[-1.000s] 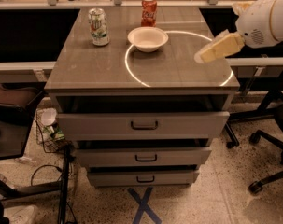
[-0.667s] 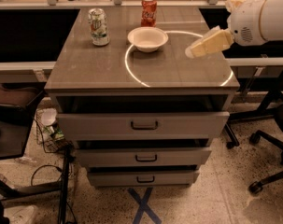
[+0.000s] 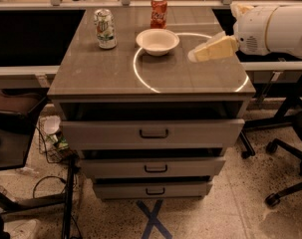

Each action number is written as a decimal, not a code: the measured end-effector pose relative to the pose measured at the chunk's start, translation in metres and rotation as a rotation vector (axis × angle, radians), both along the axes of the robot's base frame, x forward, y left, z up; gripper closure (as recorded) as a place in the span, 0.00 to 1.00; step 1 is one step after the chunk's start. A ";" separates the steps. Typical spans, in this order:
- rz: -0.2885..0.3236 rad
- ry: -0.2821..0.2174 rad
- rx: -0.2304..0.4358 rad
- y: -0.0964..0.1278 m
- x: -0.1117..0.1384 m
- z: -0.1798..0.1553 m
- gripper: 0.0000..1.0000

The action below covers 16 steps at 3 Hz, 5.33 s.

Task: Pick 7up can

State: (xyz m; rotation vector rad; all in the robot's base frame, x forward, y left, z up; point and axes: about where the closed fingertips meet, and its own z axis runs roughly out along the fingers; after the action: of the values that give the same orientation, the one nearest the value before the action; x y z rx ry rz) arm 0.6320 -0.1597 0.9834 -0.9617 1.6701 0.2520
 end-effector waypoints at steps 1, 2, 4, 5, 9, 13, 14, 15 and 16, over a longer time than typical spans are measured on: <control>0.030 0.015 0.038 0.019 0.016 -0.017 0.00; 0.084 0.031 0.086 0.061 0.051 -0.041 0.00; 0.137 0.065 0.094 0.117 0.087 -0.066 0.00; 0.163 0.045 0.114 0.149 0.109 -0.070 0.00; 0.262 0.015 0.222 0.235 0.178 -0.063 0.00; 0.277 0.045 0.272 0.279 0.206 -0.068 0.00; 0.283 0.050 0.284 0.286 0.211 -0.070 0.00; 0.287 0.047 0.291 0.291 0.214 -0.070 0.16; 0.287 0.046 0.300 0.295 0.216 -0.071 0.39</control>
Offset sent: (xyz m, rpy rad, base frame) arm 0.0821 0.0915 -0.0619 0.1421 0.0377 0.1313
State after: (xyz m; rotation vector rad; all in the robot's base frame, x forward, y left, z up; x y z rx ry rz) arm 0.8483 0.1350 0.9120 -0.9685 1.4790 0.7009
